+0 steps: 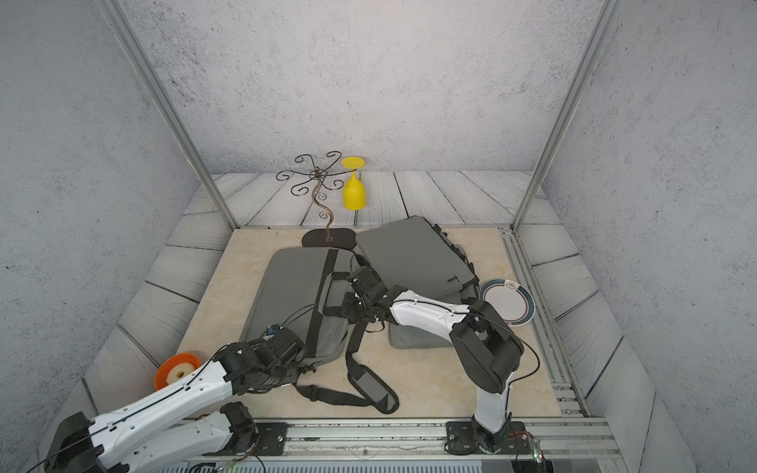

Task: Open the zippered laptop bag and take out the laptop
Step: Adjust the zippered laptop bag at the center of the board.

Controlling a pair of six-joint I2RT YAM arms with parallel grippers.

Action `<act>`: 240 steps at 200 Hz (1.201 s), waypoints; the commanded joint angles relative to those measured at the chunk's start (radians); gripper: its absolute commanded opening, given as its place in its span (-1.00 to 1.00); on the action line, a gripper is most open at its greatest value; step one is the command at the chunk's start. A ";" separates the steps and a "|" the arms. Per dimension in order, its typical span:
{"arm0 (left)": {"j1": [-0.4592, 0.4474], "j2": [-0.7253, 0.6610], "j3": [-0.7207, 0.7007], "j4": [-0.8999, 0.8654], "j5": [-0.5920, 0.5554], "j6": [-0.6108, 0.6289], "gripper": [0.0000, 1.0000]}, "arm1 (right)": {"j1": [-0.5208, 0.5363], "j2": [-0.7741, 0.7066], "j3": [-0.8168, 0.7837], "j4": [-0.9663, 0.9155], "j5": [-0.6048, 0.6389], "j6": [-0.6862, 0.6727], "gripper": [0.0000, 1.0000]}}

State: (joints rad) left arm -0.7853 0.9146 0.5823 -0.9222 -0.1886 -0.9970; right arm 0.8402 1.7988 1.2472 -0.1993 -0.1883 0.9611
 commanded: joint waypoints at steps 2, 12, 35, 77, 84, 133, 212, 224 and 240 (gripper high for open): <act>0.057 0.016 -0.009 -0.018 -0.033 0.056 -0.58 | -0.008 -0.098 -0.011 0.046 0.020 0.010 -1.00; 0.077 0.023 0.000 0.003 -0.035 0.081 -0.60 | -0.009 -0.102 -0.018 0.046 0.025 0.009 -1.00; 0.152 0.030 0.032 -0.009 -0.047 0.142 -0.68 | -0.008 -0.105 -0.025 0.046 0.035 0.004 -1.00; 0.185 -0.010 0.109 -0.099 -0.001 0.102 -0.36 | -0.009 -0.090 -0.028 0.050 0.054 -0.016 -1.00; 0.185 -0.025 0.125 -0.134 0.008 0.084 -0.27 | -0.009 -0.089 -0.028 0.047 0.059 -0.025 -1.00; 0.324 -0.167 0.112 -0.154 0.049 0.038 0.33 | -0.016 -0.059 -0.042 0.051 0.064 -0.054 -1.00; 0.594 -0.129 -0.019 0.107 0.236 0.030 0.48 | -0.028 -0.030 -0.039 0.048 0.057 -0.073 -1.00; 0.598 -0.125 -0.045 0.138 0.255 0.012 0.41 | -0.030 -0.020 -0.034 0.047 0.055 -0.077 -1.00; 0.598 -0.118 -0.066 0.154 0.275 -0.005 0.27 | -0.039 -0.009 -0.031 0.046 0.052 -0.088 -1.00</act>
State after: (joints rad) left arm -0.1978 0.7898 0.5495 -0.8249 0.0322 -0.9722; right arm 0.8215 1.7782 1.2045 -0.1818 -0.1589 0.9012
